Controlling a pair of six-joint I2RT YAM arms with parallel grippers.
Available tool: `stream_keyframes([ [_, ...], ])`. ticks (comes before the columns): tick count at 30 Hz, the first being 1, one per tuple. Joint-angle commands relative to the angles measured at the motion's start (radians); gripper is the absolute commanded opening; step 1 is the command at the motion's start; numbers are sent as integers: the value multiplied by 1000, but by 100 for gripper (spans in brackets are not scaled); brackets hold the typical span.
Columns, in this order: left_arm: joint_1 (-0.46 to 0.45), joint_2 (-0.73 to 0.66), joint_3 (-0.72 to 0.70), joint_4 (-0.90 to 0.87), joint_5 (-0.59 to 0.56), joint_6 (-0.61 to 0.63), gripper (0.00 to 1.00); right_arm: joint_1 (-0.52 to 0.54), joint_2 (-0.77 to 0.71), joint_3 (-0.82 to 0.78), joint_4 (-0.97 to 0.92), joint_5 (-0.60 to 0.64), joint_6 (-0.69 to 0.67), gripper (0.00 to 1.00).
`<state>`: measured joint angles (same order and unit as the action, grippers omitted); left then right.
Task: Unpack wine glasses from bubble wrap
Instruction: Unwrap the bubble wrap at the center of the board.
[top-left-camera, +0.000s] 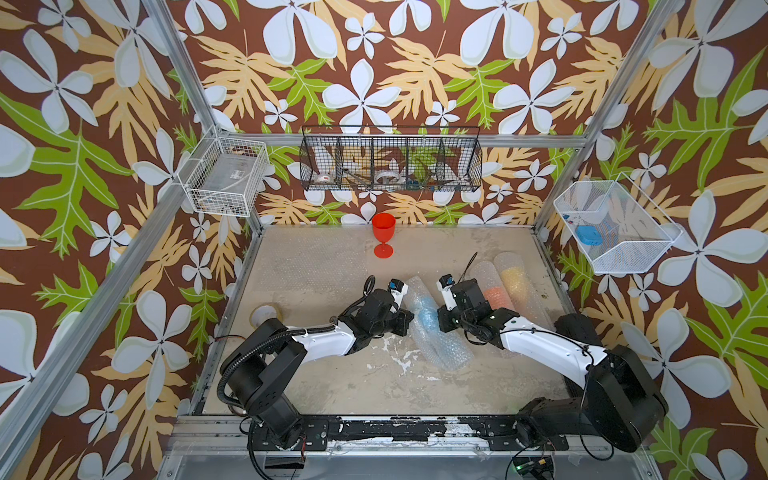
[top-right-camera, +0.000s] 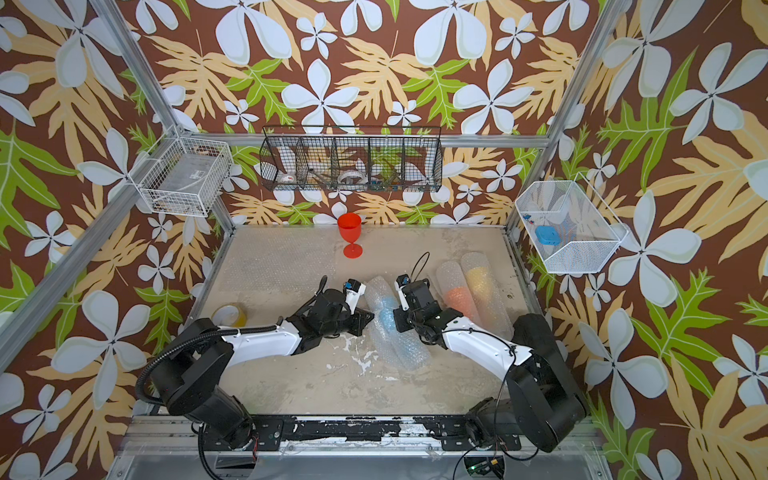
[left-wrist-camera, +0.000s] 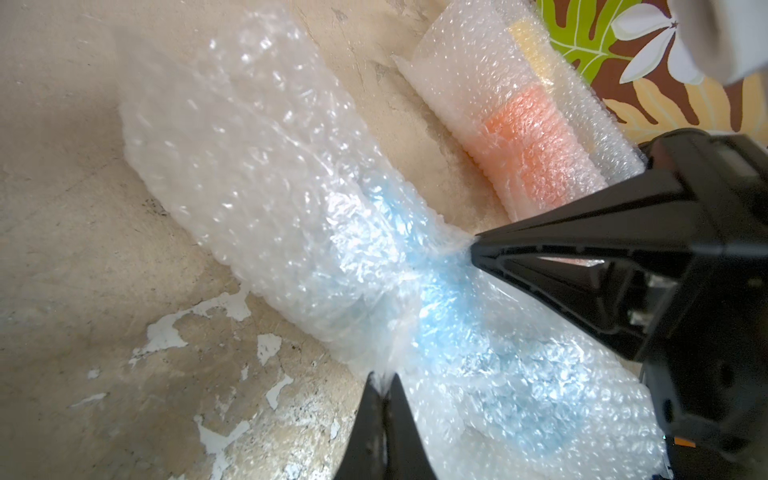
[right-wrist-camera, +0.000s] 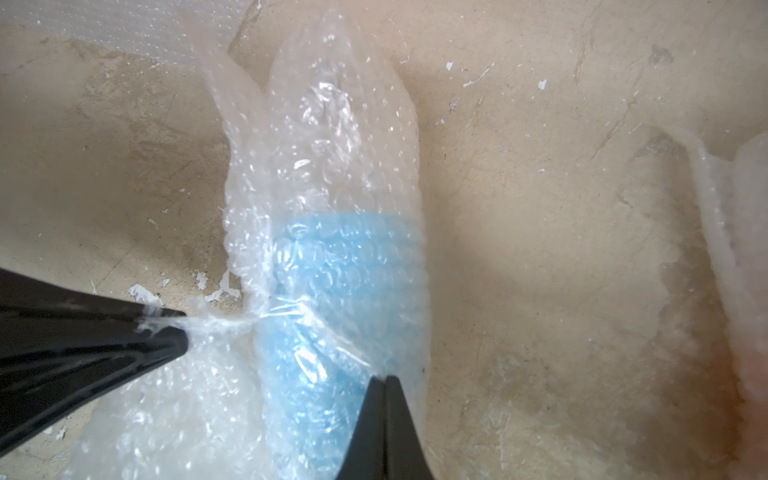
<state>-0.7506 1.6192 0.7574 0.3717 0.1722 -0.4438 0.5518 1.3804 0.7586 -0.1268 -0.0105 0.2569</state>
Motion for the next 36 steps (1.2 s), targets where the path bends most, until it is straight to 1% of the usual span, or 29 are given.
stream_keyframes([
  [1, 12, -10, -8, -7, -18, 2, 0, -7, -5, -5, -31, 77, -6, 0],
  [36, 62, -47, -56, -8, -20, 13, 0, -61, -29, -27, -28, 37, 2, 0],
])
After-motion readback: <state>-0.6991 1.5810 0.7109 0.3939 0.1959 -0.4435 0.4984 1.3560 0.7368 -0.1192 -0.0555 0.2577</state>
